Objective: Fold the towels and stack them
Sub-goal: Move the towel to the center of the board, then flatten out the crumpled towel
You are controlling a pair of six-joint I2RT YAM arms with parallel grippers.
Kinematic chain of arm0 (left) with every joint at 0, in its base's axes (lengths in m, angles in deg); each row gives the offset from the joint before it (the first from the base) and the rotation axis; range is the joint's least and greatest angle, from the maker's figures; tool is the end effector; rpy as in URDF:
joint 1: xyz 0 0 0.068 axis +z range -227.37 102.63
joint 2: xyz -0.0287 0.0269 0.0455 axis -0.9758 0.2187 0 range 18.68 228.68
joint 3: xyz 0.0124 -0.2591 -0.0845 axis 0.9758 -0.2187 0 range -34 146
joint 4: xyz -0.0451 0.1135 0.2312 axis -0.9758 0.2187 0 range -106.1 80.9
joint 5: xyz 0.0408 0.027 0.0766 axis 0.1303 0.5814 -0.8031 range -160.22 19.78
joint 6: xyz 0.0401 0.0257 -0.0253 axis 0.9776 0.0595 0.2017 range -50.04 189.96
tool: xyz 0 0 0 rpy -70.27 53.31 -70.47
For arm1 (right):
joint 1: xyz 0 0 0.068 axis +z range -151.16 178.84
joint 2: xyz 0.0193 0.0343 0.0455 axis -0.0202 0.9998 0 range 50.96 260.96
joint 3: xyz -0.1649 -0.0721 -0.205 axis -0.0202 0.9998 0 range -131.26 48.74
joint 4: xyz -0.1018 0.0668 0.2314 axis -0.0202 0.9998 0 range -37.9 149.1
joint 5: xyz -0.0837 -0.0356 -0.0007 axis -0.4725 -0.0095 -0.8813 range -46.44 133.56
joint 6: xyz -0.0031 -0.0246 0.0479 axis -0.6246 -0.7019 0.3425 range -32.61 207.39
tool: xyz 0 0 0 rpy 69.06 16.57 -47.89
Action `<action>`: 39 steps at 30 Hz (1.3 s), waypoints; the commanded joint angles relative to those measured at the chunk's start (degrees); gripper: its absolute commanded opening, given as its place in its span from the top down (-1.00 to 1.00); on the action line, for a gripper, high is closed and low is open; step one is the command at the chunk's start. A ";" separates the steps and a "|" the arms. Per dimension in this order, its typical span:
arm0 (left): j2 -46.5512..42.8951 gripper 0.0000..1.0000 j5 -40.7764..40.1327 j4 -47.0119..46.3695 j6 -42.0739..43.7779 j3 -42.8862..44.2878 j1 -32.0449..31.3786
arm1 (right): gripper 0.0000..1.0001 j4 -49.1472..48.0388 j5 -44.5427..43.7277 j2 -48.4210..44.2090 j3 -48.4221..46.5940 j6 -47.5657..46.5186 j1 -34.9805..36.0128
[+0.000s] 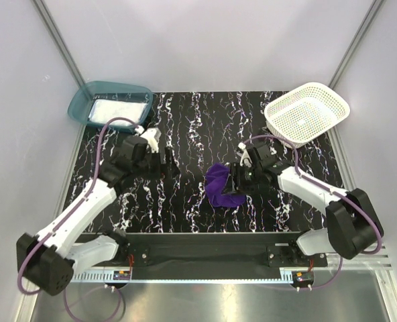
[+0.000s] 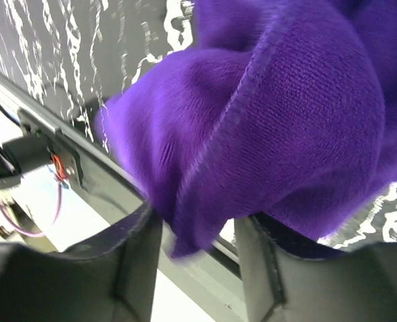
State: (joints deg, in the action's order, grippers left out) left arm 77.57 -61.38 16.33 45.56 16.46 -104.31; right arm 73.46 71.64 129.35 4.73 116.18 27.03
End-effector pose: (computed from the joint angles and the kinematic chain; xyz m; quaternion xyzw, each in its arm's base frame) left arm 0.1913 -0.1033 0.2915 0.0521 0.9058 -0.2427 0.3433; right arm 0.2233 0.1388 0.1961 -0.0666 0.9275 0.3401 0.1405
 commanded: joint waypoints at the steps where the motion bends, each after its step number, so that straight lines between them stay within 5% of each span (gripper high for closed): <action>1: 5.15 -0.76 3.99 -8.33 -2.23 0.17 0.22 | -0.10 2.00 -2.73 -0.51 -5.29 -2.69 1.70; 6: 12.90 -0.64 8.55 -16.22 -3.19 0.96 -0.22 | -0.39 10.01 -18.74 -2.80 -10.21 -3.13 1.61; 11: 22.30 -0.60 10.57 -19.68 -4.16 5.17 -3.90 | -0.35 9.57 -25.69 0.44 -12.06 -1.29 0.38; 17: 31.10 -0.52 13.57 -24.16 -3.99 8.43 -8.91 | -0.15 6.07 -21.58 5.28 -11.28 0.03 -6.91; 23: 32.33 -0.41 16.03 -29.08 -4.69 8.25 -13.66 | -0.20 4.65 -22.27 3.96 -8.12 0.11 -8.32; 33: 36.91 -0.31 13.05 -23.30 -5.04 14.05 -19.55 | -0.17 -0.18 -20.87 10.21 -7.24 2.75 -11.22; 37: 37.43 -0.19 10.50 -21.70 -6.09 13.97 -21.22 | -0.17 -0.01 -22.36 8.36 -5.65 2.23 -11.31; 39: 38.13 0.06 10.32 -21.27 -6.79 14.23 -21.58 | -0.16 0.25 -22.71 7.75 -5.13 2.14 -11.22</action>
State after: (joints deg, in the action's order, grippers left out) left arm 114.81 -49.11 -4.92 39.73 28.39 -125.29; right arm 75.41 50.37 139.75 -1.26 117.89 15.66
